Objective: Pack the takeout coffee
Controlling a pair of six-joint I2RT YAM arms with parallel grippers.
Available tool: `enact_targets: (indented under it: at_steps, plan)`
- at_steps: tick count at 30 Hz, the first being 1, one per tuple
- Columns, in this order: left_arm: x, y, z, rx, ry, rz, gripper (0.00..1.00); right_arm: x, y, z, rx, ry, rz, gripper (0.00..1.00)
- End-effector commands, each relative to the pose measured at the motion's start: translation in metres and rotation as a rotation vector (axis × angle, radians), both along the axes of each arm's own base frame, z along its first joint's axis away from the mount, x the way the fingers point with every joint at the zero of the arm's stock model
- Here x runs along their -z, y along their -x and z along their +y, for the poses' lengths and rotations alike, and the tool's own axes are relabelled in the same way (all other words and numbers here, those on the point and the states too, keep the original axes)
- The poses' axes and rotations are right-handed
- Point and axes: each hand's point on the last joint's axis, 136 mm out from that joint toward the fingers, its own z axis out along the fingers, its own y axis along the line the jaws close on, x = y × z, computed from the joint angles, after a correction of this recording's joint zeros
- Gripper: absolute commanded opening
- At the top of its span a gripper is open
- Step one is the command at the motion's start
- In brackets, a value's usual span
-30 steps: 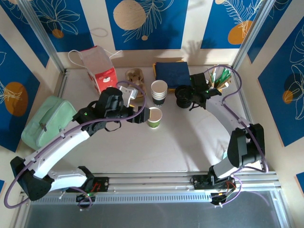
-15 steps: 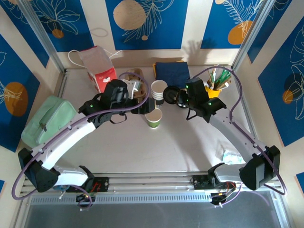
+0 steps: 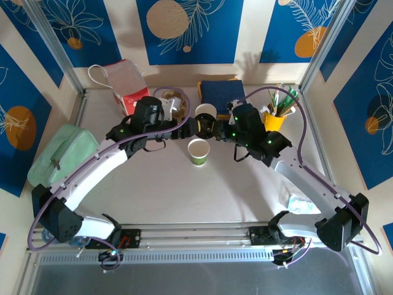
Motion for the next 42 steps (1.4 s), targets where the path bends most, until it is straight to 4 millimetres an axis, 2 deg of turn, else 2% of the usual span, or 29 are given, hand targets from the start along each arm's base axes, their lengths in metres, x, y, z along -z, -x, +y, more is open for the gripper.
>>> enact_targets:
  at_steps: [1, 6, 13, 17, 22, 28, 32, 35, 42]
  plan:
    - [0.0, -0.003, -0.01, 0.055, 0.069, 0.015, 0.78, -0.021, 0.002, 0.014, -0.045, -0.055, -0.035, 0.18]
    - [0.004, -0.006, -0.018, 0.09, 0.127, 0.047, 0.54, -0.023, 0.004, 0.021, -0.063, -0.053, -0.041, 0.18]
    - [0.0, -0.004, -0.016, 0.092, 0.139, 0.028, 0.36, -0.021, 0.003, 0.022, -0.061, -0.037, -0.042, 0.18]
    - [-0.005, -0.001, -0.013, 0.091, 0.146, 0.022, 0.29, -0.021, 0.004, 0.022, -0.07, -0.03, -0.048, 0.24]
    - [-0.012, 0.0, -0.001, 0.055, 0.182, 0.014, 0.2, -0.035, 0.012, 0.017, -0.099, -0.036, -0.091, 0.37]
    - [-0.021, 0.009, 0.011, 0.064, 0.246, 0.049, 0.19, -0.06, 0.028, 0.001, -0.133, -0.045, -0.246, 0.46]
    - [-0.019, 0.019, 0.022, 0.065, 0.301, 0.132, 0.19, -0.074, 0.053, 0.01, -0.308, -0.037, -0.438, 0.46]
    - [-0.012, 0.033, 0.032, 0.058, 0.288, 0.198, 0.2, -0.069, 0.074, 0.021, -0.461, 0.009, -0.527, 0.51]
    - [0.004, 0.065, 0.06, 0.009, 0.273, 0.379, 0.18, -0.025, 0.099, 0.046, -0.709, 0.218, -0.678, 0.6]
